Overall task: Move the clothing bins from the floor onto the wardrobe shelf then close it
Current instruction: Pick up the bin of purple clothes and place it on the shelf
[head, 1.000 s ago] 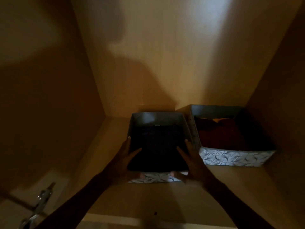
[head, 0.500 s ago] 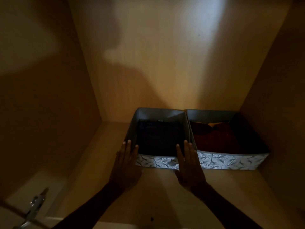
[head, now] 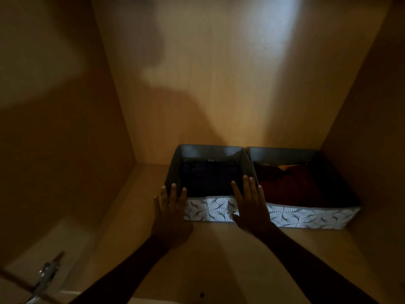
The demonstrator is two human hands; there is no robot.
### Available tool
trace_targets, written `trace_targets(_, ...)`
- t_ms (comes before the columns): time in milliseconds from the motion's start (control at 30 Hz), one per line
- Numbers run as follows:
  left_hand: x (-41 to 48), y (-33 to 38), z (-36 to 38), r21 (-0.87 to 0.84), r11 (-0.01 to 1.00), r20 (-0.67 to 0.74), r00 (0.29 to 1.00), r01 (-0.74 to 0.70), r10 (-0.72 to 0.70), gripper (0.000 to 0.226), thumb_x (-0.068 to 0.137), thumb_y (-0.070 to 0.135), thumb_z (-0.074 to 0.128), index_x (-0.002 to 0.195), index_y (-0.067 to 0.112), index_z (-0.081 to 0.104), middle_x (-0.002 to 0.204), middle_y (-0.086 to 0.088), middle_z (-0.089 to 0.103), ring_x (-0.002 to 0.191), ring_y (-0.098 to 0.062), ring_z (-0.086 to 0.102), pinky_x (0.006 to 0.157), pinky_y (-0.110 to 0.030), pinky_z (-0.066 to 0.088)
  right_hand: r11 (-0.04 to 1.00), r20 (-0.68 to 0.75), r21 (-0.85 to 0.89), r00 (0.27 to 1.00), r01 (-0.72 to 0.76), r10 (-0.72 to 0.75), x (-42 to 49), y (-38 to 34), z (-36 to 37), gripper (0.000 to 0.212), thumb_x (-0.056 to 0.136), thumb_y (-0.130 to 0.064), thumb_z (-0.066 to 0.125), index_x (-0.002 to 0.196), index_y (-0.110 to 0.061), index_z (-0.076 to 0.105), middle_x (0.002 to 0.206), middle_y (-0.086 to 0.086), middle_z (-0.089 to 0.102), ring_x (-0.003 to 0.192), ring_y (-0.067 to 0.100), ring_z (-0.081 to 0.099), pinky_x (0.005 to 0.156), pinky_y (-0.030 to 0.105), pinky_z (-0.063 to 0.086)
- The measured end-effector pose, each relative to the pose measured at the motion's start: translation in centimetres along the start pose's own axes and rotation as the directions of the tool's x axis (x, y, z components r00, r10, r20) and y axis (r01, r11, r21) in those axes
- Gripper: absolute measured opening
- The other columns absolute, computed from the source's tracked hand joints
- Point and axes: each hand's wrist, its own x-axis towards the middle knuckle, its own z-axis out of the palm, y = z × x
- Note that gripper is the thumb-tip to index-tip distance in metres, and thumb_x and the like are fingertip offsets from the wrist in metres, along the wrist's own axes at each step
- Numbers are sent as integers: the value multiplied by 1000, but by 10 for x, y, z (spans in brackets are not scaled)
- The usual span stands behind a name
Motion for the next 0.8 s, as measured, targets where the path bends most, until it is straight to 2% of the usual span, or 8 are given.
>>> trace_targets(133,-3,5,2,-29,999,-17,999,42,-42,110,65,73,49,154,20,12,160,-18,14,146,-44,6,110,-68,15,1000,21,-2,1000,-15,15,-8,1,1,118,57,-56,82,151,-16,20,155,27,19,144,42,19,112,56,20)
trace_targets(267,-22,12,0,-100,993,-58,996,55,-61,97,75,58,48,155,23,6,162,-18,-1,147,-42,-4,113,-61,11,992,21,122,1000,19,-22,-28,-2,1,104,79,-53,64,153,-24,-3,159,18,-11,148,36,-9,116,51,-1)
trace_targets(333,-40,16,-1,-182,980,-77,993,77,-92,93,80,49,54,155,25,6,162,-16,-6,148,-36,-4,116,-52,6,965,2,256,998,56,-59,-43,-11,-3,92,86,-54,52,154,-23,-1,161,14,-12,149,30,-14,116,46,-3)
trace_targets(400,-66,20,-4,-342,933,-95,983,116,-157,81,83,48,53,153,21,22,159,-6,10,145,-21,12,119,-33,4,927,-12,364,995,93,-95,-60,-22,-7,81,90,-51,49,154,-22,10,163,9,-3,150,24,-6,117,40,5)
trace_targets(467,-95,24,-11,-549,809,-92,947,209,-307,69,84,53,50,144,19,42,146,7,37,130,-6,36,113,-19,21,872,-33,477,993,114,-111,-77,-32,-11,72,89,-43,55,151,-24,25,162,0,10,149,13,7,117,31,16)
trace_targets(567,-132,32,-24,-737,587,-34,850,335,-526,39,92,36,59,128,23,61,118,15,63,101,8,57,86,-14,46,634,125,771,990,-60,-58,-98,-47,-15,64,84,-52,61,142,-39,37,151,-16,31,135,-3,31,107,21,31)
trace_targets(667,-169,41,-38,-836,391,19,733,384,-680,28,94,13,61,120,23,65,111,17,67,100,7,62,76,-7,47,548,221,829,965,-111,-139,-114,-65,-14,59,83,-61,57,136,-36,46,136,-15,51,119,0,50,97,27,44)
trace_targets(800,-245,61,-45,-842,270,52,568,467,-822,28,93,26,61,119,20,67,115,16,67,104,2,62,84,-20,50,439,292,887,910,-143,-294,-136,-93,-17,43,81,-42,59,123,-35,57,115,-18,63,102,-4,58,77,16,48)
